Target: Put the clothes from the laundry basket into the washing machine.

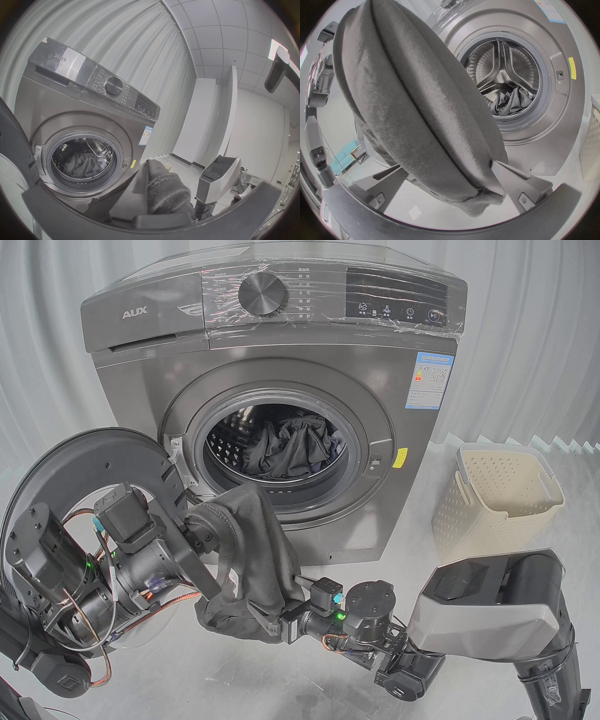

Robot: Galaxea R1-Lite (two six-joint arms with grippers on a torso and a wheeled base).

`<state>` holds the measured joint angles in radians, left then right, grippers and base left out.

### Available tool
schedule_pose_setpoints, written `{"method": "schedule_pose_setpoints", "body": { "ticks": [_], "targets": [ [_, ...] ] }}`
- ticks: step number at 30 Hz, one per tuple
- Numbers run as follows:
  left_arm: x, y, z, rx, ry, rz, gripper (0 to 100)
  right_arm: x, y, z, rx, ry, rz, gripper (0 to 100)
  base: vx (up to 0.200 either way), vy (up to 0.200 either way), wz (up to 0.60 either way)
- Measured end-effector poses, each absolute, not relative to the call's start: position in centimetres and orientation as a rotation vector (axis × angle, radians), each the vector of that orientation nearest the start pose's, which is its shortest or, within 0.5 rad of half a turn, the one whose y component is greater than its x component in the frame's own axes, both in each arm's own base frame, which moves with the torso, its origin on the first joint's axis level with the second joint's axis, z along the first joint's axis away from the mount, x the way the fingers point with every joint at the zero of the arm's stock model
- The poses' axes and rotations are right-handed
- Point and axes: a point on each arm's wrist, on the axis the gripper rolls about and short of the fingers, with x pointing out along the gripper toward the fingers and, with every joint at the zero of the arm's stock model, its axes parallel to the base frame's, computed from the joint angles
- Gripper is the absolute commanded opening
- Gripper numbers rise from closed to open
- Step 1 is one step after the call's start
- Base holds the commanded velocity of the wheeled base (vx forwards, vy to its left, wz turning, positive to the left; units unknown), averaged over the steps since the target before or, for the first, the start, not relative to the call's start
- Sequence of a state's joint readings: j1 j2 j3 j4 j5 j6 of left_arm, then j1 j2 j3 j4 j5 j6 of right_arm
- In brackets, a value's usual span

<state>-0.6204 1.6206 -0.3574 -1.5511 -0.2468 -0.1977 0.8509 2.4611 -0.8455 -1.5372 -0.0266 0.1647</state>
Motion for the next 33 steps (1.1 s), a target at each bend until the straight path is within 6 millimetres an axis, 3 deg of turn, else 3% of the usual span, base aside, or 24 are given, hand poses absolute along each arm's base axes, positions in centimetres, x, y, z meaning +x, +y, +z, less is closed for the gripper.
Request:
{"method": "schedule_pose_setpoints", "body": {
  "ticks": [5, 6, 13, 19, 26, 33],
  "targets": [
    [19.0, -14.2, 18.7, -0.244, -0.214, -0.889, 0, 27.4, 31.0, 0.3, 0.147, 0.11, 0.788, 100, 0.0, 0.0, 0.0],
    [19.0, -14.2, 18.8, -0.245, -0.216, -0.889, 0, 27.5, 31.1, 0.3, 0.15, 0.107, 0.787, 0, 0.0, 0.0, 0.0],
    [19.1, -14.1, 18.8, -0.247, -0.218, -0.876, 0, 27.7, 31.1, 0.4, 0.161, 0.102, 0.782, 0, 0.0, 0.0, 0.0],
    [19.5, -13.7, 18.7, -0.246, -0.214, -0.851, 0, 27.6, 29.6, 2.0, 0.17, 0.096, 0.759, 0, 0.0, 0.0, 0.0],
    [20.1, -13.0, 17.2, -0.219, -0.153, -0.815, 0, 27.3, 26.2, 5.8, 0.182, 0.062, 0.71, 0, 0.0, 0.0, 0.0],
    [20.8, -12.9, 14.3, -0.176, -0.038, -0.793, 0, 26.7, 22.7, 10.3, 0.213, -0.022, 0.659, 0, 0.0, 0.0, 0.0]
  ]
}}
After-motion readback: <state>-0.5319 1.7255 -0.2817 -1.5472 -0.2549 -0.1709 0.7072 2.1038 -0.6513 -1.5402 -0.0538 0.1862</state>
